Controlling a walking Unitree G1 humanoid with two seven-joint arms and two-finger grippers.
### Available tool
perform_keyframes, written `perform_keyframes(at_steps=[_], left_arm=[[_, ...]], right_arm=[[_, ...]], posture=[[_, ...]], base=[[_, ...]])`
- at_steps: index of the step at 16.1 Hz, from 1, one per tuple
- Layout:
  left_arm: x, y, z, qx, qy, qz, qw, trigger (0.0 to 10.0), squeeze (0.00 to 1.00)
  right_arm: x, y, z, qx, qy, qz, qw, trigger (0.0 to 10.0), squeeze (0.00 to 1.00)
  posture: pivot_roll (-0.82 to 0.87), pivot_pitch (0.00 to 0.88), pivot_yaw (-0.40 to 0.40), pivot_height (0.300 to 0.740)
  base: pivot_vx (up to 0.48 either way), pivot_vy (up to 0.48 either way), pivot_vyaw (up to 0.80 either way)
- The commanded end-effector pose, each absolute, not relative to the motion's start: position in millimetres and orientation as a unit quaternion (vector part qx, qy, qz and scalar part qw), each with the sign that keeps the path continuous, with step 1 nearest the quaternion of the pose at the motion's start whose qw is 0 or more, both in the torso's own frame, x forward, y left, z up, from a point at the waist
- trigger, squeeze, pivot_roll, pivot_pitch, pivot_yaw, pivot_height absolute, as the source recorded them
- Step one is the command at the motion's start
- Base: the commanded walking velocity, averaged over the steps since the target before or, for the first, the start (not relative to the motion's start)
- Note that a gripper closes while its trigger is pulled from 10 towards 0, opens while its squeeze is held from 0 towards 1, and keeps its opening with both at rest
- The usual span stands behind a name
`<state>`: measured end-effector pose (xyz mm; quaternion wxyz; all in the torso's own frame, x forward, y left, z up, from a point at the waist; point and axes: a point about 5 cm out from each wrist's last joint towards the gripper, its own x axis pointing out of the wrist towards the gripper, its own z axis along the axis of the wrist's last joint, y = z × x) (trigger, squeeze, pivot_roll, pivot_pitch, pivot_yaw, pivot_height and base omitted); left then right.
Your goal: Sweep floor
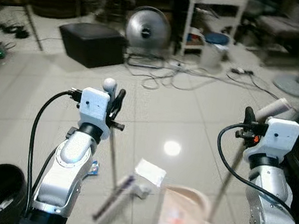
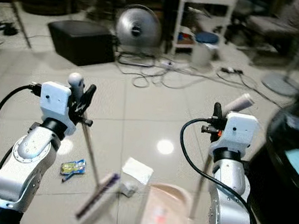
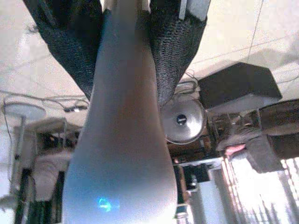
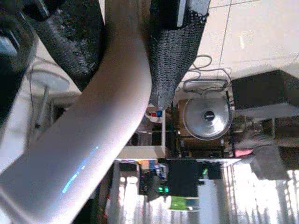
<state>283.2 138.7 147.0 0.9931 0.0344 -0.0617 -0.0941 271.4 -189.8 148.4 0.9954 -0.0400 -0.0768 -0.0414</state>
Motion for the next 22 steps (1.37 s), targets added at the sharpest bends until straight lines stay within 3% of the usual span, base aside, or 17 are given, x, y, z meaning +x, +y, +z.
perform_keyframes(at_steps=[1,18,22], left_arm=[[285,147,154,0.054,-0.077,-0.080,0.992,10.0,0.00],[290,147,155,0.063,-0.074,-0.101,0.990,10.0,0.00],[301,142,152,0.067,-0.064,-0.118,0.989,10.0,0.00]], right_arm=[[273,-181,157,-0.026,-0.099,-0.028,0.994,10.0,0.00],[281,-192,158,-0.049,-0.114,-0.058,0.991,10.0,0.00],[288,-200,156,-0.062,-0.122,-0.075,0.988,10.0,0.00]], posture=[[0.02,0.002,0.035,0.740],[0.02,0.045,0.061,0.740],[0.03,0.087,0.073,0.740]], base=[[0.356,0.000,0.00],[0.357,0.000,0.00],[0.000,0.000,0.00]])
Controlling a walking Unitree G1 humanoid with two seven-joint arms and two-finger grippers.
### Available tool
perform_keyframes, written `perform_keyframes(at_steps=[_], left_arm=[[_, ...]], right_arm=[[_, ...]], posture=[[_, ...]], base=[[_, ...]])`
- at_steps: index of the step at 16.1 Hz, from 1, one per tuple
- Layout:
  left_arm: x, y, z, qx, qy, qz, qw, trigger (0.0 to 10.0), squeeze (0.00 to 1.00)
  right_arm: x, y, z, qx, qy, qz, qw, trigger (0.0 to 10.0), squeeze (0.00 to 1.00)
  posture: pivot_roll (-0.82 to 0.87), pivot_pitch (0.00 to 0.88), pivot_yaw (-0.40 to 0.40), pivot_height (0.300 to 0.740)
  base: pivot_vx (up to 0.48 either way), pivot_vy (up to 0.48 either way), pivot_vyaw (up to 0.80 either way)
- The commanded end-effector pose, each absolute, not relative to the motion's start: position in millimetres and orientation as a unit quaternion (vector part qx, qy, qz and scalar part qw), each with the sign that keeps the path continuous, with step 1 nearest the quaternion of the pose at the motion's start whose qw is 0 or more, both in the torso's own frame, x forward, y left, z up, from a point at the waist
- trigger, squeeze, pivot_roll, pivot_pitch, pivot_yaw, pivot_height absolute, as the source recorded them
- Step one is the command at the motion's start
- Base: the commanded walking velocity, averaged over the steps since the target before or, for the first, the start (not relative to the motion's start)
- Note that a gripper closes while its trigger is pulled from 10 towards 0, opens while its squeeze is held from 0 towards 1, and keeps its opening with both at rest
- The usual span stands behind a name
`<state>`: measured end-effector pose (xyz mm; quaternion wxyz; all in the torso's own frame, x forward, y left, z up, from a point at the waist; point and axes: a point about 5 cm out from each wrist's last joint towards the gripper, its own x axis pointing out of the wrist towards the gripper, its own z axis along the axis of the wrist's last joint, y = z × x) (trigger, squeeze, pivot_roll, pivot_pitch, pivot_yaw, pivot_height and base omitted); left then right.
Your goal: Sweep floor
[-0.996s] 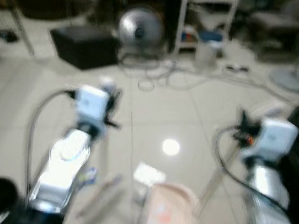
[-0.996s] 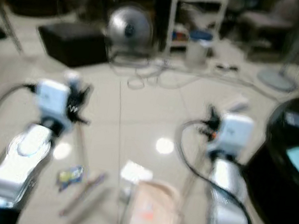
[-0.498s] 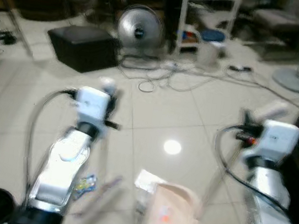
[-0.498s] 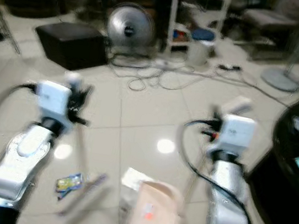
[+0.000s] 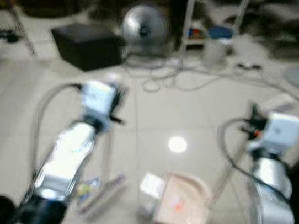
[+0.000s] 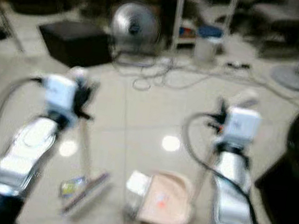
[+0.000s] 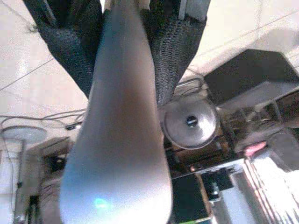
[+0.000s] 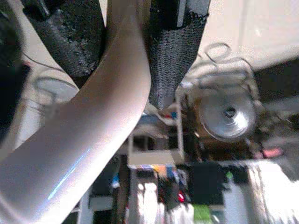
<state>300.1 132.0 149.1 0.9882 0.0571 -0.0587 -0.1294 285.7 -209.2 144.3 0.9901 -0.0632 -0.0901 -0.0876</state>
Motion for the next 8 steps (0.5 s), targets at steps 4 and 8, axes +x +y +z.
perform_keyframes(at_steps=[4,8], left_arm=[[315,137,162,0.062,-0.100,-0.097,0.988,10.0,0.00],[325,131,158,0.034,-0.104,-0.080,0.991,10.0,0.00]], right_arm=[[293,-208,151,-0.089,-0.132,-0.083,0.984,10.0,0.00],[296,-212,138,-0.119,-0.123,-0.072,0.983,10.0,0.00]], posture=[[0.05,0.173,0.112,0.740],[0.06,0.253,0.128,0.740]], base=[[0.000,0.000,0.00],[0.000,0.000,0.00]])
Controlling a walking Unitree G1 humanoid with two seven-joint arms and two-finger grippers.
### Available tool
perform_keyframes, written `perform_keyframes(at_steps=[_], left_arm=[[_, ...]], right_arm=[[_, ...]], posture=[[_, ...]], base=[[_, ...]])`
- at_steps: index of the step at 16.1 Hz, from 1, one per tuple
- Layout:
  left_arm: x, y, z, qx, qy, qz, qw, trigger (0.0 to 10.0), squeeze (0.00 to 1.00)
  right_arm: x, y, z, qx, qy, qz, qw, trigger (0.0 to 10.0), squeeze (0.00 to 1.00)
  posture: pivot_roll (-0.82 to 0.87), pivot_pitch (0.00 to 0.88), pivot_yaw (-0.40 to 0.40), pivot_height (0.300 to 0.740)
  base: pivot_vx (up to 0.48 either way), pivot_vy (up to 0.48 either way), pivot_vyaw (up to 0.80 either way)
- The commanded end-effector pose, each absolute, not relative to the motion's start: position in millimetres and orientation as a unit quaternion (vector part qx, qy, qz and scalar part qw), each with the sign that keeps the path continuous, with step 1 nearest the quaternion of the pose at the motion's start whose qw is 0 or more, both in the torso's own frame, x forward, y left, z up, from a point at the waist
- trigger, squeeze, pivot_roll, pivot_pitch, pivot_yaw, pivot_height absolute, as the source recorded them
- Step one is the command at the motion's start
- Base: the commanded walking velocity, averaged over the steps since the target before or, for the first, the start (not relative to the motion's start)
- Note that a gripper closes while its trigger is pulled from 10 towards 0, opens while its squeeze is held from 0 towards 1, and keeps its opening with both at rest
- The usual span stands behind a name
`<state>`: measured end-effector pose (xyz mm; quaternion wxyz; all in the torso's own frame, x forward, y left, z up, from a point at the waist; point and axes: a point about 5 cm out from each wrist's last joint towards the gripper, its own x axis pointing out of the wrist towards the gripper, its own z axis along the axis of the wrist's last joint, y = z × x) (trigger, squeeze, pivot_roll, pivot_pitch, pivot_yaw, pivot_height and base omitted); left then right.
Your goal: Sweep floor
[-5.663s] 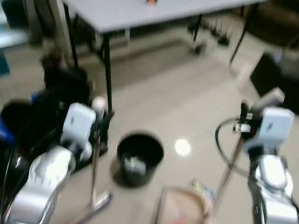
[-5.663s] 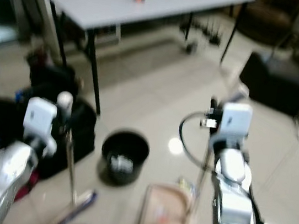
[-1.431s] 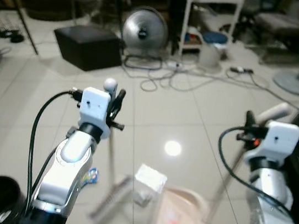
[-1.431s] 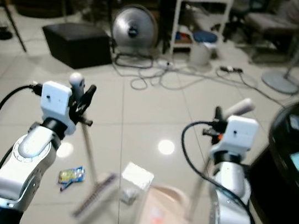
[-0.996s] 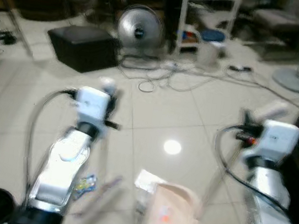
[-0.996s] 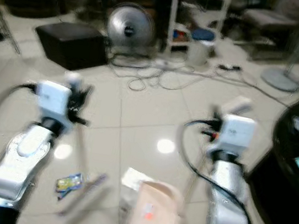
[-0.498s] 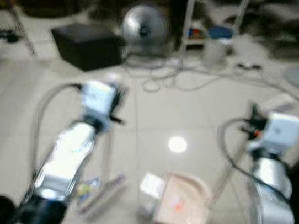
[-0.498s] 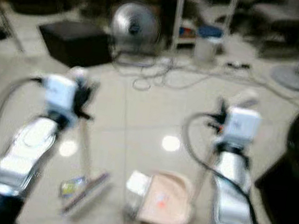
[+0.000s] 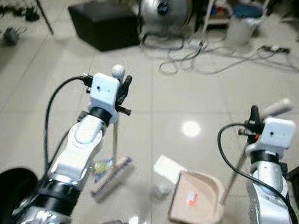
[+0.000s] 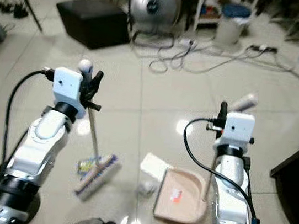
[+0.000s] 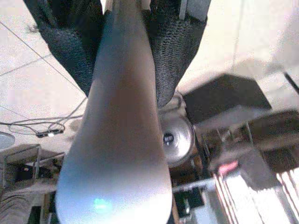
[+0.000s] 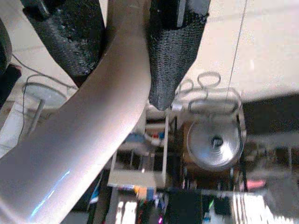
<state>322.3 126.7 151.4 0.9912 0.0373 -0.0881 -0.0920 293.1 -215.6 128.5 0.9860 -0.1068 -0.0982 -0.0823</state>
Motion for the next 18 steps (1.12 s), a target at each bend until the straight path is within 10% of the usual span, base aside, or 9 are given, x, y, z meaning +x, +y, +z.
perform_keyframes(at_steps=[1,18], left_arm=[[325,131,157,0.028,-0.101,-0.079,0.991,10.0,0.00],[345,106,154,-0.029,-0.144,-0.030,0.989,10.0,0.00]], right_arm=[[296,-212,137,-0.121,-0.123,-0.071,0.983,10.0,0.00],[323,-132,127,-0.126,-0.203,-0.008,0.971,10.0,0.00]], posture=[[0.06,0.269,0.124,0.740],[0.11,0.375,0.100,0.740]], base=[[0.000,0.000,0.00],[0.000,0.000,0.00]])
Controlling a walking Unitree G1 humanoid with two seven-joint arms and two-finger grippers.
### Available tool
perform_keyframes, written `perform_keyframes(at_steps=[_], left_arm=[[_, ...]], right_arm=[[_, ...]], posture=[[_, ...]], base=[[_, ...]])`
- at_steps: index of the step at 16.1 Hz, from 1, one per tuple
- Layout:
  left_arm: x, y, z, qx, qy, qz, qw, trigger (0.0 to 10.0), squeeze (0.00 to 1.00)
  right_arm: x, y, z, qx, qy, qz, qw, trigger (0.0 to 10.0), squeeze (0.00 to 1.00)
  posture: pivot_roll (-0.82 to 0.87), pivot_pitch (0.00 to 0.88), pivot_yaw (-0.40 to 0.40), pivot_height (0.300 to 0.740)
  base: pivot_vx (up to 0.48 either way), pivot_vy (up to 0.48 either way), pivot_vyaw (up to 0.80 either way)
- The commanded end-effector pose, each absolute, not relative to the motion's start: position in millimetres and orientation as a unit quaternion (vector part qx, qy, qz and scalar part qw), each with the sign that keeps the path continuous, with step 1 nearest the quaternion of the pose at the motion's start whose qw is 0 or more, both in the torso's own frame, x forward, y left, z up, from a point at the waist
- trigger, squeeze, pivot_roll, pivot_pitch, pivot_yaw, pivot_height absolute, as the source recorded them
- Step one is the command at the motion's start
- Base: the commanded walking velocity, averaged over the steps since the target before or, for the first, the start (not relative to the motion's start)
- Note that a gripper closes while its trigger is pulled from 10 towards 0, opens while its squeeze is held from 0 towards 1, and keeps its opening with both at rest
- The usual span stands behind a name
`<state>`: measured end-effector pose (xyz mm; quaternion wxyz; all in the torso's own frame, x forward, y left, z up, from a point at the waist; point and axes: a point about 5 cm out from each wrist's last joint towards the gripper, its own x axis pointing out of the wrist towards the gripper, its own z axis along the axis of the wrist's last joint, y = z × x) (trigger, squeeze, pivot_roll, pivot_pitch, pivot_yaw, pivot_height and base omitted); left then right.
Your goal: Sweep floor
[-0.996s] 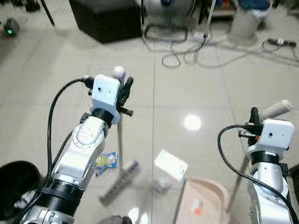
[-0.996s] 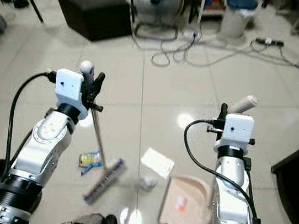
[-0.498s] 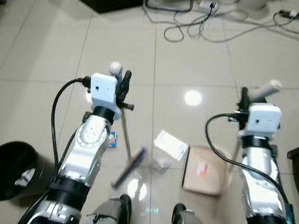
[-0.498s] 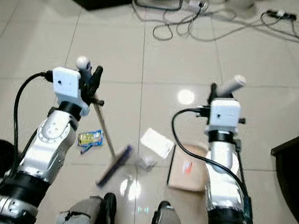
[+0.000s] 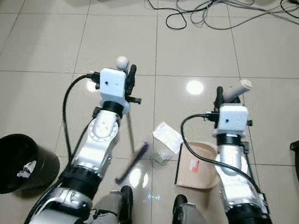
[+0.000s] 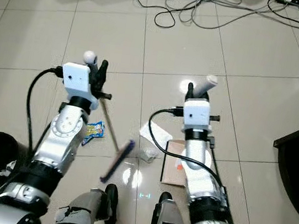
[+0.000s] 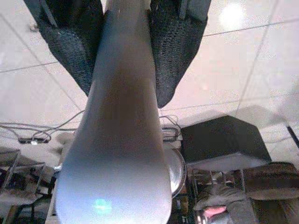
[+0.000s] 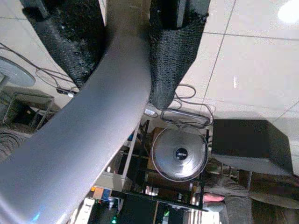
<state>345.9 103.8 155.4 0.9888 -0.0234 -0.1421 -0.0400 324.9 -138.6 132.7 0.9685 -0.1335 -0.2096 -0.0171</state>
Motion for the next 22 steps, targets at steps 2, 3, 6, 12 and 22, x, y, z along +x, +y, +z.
perform_keyframes(at_steps=[2,3,6,12,22], left_arm=[[348,98,160,-0.058,-0.150,-0.036,0.986,10.0,0.00],[350,96,162,-0.070,-0.153,-0.034,0.985,10.0,0.00],[356,88,170,-0.110,-0.154,-0.029,0.981,10.0,0.00],[350,68,194,-0.168,-0.178,-0.099,0.964,10.0,0.00],[367,166,248,-0.057,-0.250,-0.077,0.964,10.0,0.00]], right_arm=[[324,-125,133,-0.102,-0.219,-0.010,0.970,10.0,0.00],[323,-122,134,-0.096,-0.223,-0.007,0.970,10.0,0.00],[318,-109,132,-0.083,-0.225,0.013,0.971,10.0,0.00],[325,-106,138,-0.058,-0.224,0.007,0.973,10.0,0.00],[313,-158,155,0.022,-0.252,-0.081,0.964,10.0,0.00]], posture=[[0.10,0.374,0.099,0.740],[0.09,0.370,0.094,0.740],[0.08,0.365,0.089,0.740],[0.08,0.299,0.078,0.740],[0.08,0.121,0.084,0.740]], base=[[0.000,0.000,0.00],[0.000,0.000,0.00],[0.000,0.000,0.00],[0.000,0.000,0.00],[0.000,0.000,0.00]])
